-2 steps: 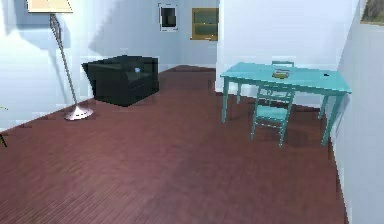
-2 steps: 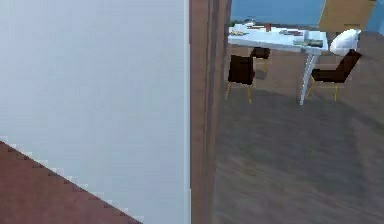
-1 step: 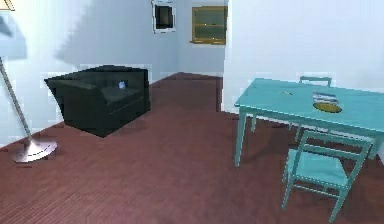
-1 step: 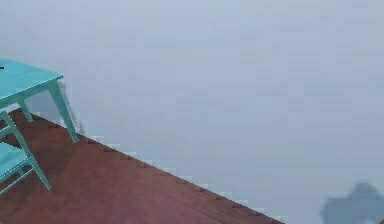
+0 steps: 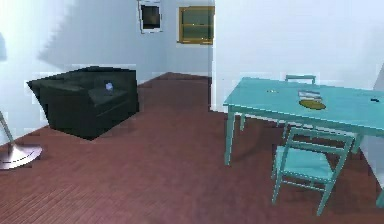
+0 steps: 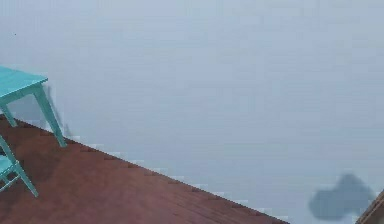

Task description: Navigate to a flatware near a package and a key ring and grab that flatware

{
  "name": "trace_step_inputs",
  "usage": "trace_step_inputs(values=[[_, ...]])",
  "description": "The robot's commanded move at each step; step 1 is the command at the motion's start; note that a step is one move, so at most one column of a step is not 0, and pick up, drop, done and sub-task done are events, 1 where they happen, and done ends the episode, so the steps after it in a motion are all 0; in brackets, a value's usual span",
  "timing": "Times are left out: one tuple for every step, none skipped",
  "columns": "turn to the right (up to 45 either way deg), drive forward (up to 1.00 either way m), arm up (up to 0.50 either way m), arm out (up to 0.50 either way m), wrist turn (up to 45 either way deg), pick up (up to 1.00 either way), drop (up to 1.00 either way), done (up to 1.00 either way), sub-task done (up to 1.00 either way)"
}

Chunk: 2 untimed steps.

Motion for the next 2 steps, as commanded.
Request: trace_step_inputs(values=[[0.0,0.95,0.00,0.00,0.0,0.00,0.00,0.00,0.00],[-21.0,0.00,0.00,0.00,0.0,0.00,0.00,0.00,0.00]])
